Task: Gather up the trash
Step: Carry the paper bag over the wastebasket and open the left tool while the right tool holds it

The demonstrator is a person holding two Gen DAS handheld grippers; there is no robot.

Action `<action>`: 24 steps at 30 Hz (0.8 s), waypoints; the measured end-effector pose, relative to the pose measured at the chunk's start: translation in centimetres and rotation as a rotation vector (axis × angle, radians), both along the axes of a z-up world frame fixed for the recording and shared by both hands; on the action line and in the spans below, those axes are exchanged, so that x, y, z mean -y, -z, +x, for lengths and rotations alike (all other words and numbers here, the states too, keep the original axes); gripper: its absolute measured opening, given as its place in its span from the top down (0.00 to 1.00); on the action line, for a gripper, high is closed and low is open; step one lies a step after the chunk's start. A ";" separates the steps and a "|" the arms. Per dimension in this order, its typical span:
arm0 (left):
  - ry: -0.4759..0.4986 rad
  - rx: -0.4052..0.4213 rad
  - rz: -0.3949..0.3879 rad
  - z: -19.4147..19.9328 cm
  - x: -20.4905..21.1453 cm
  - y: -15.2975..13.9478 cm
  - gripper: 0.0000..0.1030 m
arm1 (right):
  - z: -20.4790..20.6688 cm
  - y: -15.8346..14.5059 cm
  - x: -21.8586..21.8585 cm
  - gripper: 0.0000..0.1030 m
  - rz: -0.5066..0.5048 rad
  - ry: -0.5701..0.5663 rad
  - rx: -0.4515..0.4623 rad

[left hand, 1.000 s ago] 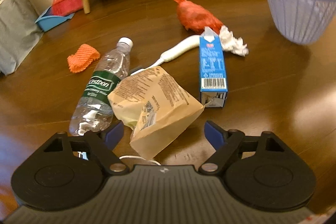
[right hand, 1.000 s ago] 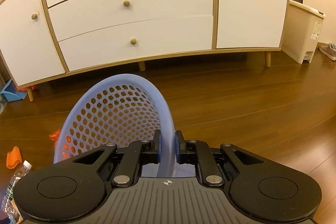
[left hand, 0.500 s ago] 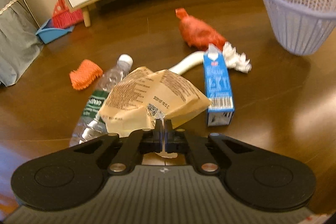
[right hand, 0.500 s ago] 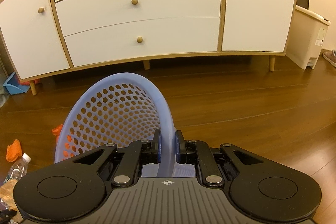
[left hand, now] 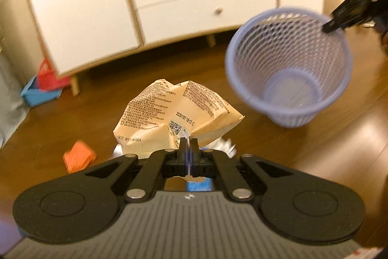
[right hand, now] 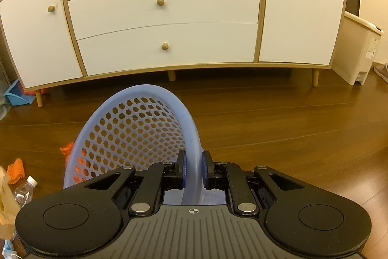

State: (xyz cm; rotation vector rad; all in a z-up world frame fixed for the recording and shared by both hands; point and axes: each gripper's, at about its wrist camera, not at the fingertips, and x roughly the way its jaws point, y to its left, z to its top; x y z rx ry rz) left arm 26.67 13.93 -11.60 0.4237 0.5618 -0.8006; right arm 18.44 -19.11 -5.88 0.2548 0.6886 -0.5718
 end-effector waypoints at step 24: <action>0.131 -0.011 -0.097 -1.0 7.4 -1.2 1.00 | 0.9 -0.3 -0.2 0.91 -0.025 -0.051 -0.034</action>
